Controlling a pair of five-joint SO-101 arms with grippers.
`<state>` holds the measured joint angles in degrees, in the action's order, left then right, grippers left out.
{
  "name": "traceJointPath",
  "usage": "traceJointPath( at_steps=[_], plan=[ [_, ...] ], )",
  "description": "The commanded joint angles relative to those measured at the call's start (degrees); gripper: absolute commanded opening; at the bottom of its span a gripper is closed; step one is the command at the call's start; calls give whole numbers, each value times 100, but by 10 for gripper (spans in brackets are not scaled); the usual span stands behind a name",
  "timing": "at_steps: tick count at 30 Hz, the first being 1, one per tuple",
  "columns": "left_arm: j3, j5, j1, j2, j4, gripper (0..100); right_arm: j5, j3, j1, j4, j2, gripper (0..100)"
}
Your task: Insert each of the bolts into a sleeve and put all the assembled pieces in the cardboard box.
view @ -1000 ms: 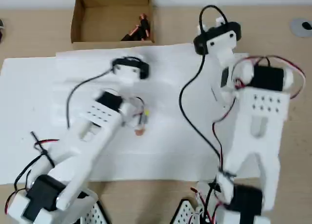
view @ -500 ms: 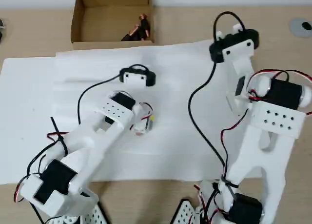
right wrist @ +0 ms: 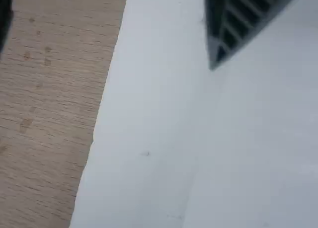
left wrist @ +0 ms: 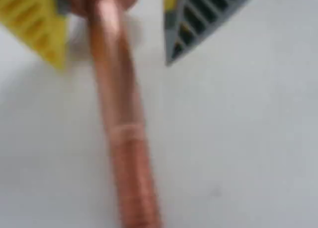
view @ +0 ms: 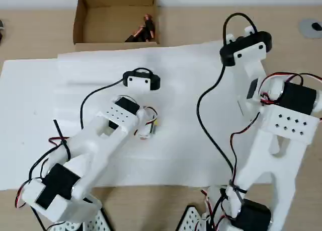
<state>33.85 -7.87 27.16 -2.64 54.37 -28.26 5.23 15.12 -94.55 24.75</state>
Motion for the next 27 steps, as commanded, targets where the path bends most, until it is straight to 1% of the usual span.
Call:
traceJointPath(
  at_steps=[1, 6, 10, 15, 19, 25, 27],
  plan=[
    [9, -18, 35, 40, -62, 121, -44, -31, 84, 53, 321, 314],
    [-220, -18, 53, 356, -70, 121, -53, -22, 40, -70, 1024, 314],
    [-492, -18, 53, 576, 211, 121, -176, 4, 48, -70, 1464, 314],
    [-941, 123, 62, 1024, 686, 121, -281, -31, 75, -387, 1543, 313],
    [-1222, 97, 53, 1323, 949, 121, -281, -40, 84, -510, 1552, 313],
    [-1292, 132, 53, 1473, 1292, 116, -281, -365, 198, -738, 1754, 313],
    [-1257, 132, 44, 1508, 1407, 87, -290, -462, 224, -738, 1842, 313]
  ],
)
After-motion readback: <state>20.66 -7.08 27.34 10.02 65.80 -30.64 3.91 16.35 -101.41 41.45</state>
